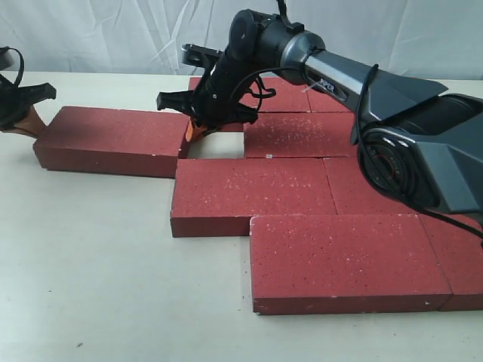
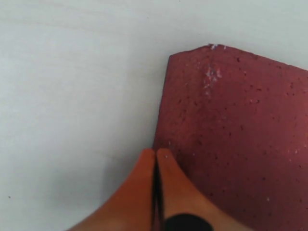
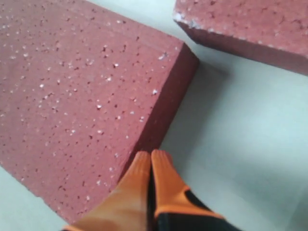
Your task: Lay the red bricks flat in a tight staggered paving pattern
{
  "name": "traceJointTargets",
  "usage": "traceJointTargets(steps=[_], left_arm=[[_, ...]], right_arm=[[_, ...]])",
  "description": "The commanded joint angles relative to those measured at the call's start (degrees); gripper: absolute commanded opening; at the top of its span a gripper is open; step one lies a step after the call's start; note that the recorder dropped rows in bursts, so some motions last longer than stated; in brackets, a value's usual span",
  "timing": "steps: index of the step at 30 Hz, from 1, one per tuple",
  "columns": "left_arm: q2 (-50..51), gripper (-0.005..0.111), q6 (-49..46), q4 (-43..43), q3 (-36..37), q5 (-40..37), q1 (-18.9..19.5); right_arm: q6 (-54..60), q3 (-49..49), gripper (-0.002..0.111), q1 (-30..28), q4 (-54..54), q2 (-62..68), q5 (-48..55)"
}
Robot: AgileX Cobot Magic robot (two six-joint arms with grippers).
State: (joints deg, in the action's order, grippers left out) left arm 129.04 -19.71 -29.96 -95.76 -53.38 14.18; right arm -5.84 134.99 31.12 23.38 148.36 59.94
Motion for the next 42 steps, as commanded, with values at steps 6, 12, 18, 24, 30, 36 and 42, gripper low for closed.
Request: traceJointTargets(steps=[6,12,18,24,30,36,42], left_arm=[[0.0,0.000,-0.2,0.4,-0.1,-0.7,0.0],[0.0,0.000,0.5,3.0,-0.1,-0.5,0.3],[0.0,0.000,0.5,3.1,-0.1,0.2,0.3],[0.0,0.000,0.5,3.1,-0.1,0.4,0.6],[0.0,0.000,0.5,2.3,-0.1,0.7,0.6],[0.0,0.000,0.5,2.4,-0.1,0.8,0.6],[0.0,0.000,0.5,2.5,-0.1,1.1,0.6]], right_arm=[[-0.7,0.1,-0.001,-0.5,-2.0,-0.7,-0.3],[-0.8,0.1,-0.001,-0.5,-2.0,-0.9,-0.1],[-0.8,0.1,-0.001,-0.5,-2.5,-2.7,-0.4],[0.1,0.1,-0.001,-0.3,-2.1,-5.0,0.9],[1.6,0.1,-0.001,1.6,-1.0,-5.6,5.0],[3.0,0.1,-0.001,5.0,-1.0,-5.5,7.9],[3.7,0.1,-0.001,7.7,-1.4,-4.7,9.4]])
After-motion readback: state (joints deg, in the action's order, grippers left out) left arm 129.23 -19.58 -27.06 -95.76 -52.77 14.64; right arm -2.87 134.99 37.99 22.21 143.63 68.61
